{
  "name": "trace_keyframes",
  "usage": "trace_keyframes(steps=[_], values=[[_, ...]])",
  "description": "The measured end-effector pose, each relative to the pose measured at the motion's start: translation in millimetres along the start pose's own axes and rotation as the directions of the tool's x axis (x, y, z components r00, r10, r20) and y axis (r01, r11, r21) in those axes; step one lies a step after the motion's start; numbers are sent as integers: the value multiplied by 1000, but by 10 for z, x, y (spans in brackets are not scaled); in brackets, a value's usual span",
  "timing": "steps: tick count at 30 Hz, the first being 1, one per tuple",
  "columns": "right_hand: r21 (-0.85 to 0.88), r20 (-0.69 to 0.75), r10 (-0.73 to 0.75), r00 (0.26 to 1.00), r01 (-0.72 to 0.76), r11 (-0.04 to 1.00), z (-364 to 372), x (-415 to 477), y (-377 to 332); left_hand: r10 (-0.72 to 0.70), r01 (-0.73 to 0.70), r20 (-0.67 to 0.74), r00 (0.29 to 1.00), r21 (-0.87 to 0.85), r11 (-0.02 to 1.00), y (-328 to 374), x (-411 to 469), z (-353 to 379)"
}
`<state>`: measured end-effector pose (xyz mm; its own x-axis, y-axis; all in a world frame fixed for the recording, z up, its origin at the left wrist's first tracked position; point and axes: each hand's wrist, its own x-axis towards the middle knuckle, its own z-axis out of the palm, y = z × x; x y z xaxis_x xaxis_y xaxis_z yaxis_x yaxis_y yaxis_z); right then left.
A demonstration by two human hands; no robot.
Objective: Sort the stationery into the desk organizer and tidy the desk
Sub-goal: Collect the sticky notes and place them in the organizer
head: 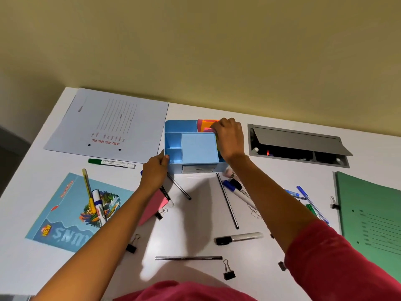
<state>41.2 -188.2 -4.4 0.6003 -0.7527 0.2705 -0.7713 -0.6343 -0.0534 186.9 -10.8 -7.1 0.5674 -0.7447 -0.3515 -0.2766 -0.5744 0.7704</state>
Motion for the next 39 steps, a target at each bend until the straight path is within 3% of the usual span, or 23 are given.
trace_keyframes(steps=[4,6,9,11,13,16,19,22,33,39], values=[[50,-43,69,997,-67,996,11,-62,-19,-13,13,32,999,12,1000,-4,38,-67],[116,-185,113,976,-93,989,-46,-145,-114,-18,18,60,998,-1,1000,-17,78,-111],[275,-382,123,916,-15,961,-181,-380,-399,-34,38,86,996,-49,998,-34,103,-138],[299,-320,72,945,29,954,-200,-576,-679,-38,45,89,995,-71,997,-36,98,-129],[302,-164,-23,986,73,951,-146,-805,-967,-36,43,87,996,-79,996,-43,90,-120],[347,10,-119,993,108,932,-41,-1123,-1307,-40,55,100,994,-153,987,-95,110,-113],[407,194,-37,980,-46,912,45,-1317,-1487,-74,97,112,991,-219,971,-75,73,-147],[448,407,63,911,-259,856,117,-1418,-1579,-92,117,115,989,-230,966,-33,50,-156],[523,427,141,893,-371,768,162,-1410,-1613,-93,121,133,987,-217,969,-56,71,-160],[634,215,274,937,-348,691,-152,-1415,-1244,-72,99,130,989,-214,972,-52,67,-154]])
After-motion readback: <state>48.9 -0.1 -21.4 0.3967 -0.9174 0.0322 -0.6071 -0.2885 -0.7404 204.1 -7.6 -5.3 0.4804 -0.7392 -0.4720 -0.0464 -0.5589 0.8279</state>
